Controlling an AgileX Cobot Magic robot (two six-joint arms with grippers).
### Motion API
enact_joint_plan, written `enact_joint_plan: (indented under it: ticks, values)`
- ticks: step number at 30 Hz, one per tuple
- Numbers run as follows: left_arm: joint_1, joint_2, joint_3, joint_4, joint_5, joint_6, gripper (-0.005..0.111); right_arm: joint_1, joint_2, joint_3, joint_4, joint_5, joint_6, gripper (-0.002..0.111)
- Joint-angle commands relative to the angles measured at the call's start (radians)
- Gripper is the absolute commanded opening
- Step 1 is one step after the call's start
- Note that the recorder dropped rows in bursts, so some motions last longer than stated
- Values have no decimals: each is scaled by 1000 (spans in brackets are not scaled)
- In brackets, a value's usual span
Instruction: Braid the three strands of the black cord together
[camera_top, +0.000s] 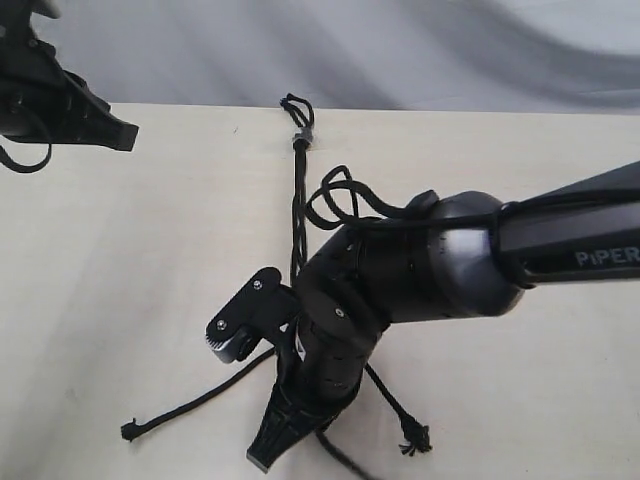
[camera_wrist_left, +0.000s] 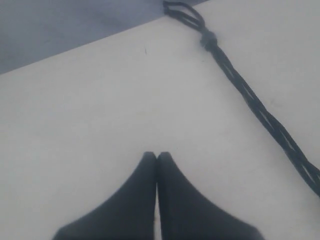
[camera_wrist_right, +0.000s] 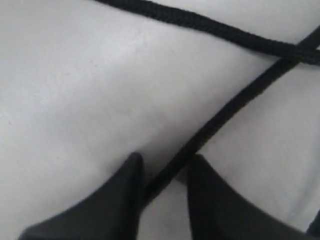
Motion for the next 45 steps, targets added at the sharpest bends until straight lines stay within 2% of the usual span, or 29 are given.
enact_joint_plan:
  ticks: [1, 2, 5, 10, 12, 17, 23, 29, 35, 41, 45]
  values:
    - [4, -9, 5, -6, -2, -7, 0, 0, 3, -42, -70, 71, 1, 0]
    - [4, -9, 5, -6, -2, -7, 0, 0, -2, -60, -95, 98, 1, 0]
    - [4, -9, 5, -6, 2, -7, 0, -27, -5, -154, -381, 134, 1, 0]
    - [4, -9, 5, -6, 2, -7, 0, -146, 72, -171, -433, 24, -40, 0]
    - [4, -9, 5, -6, 2, -7, 0, -171, 112, -171, -433, 7, -40, 0]
    - [4, -9, 5, -6, 2, -7, 0, -150, 156, -171, -374, 89, -40, 0]
    - [4, -9, 5, -6, 2, -7, 0, -55, 154, -169, -192, 254, -190, 0]
    - [4, -9, 5, -6, 2, -7, 0, 42, 141, -169, -148, 252, -316, 0]
    - [4, -9, 5, -6, 2, -7, 0, -5, 81, -169, -176, 242, -312, 0]
    - [4, -7, 5, -6, 2, -7, 0, -140, 54, -169, -167, 174, -286, 0]
    - [4, -7, 5, -10, 2, -7, 0, -140, 66, -169, -116, 182, -290, 0]
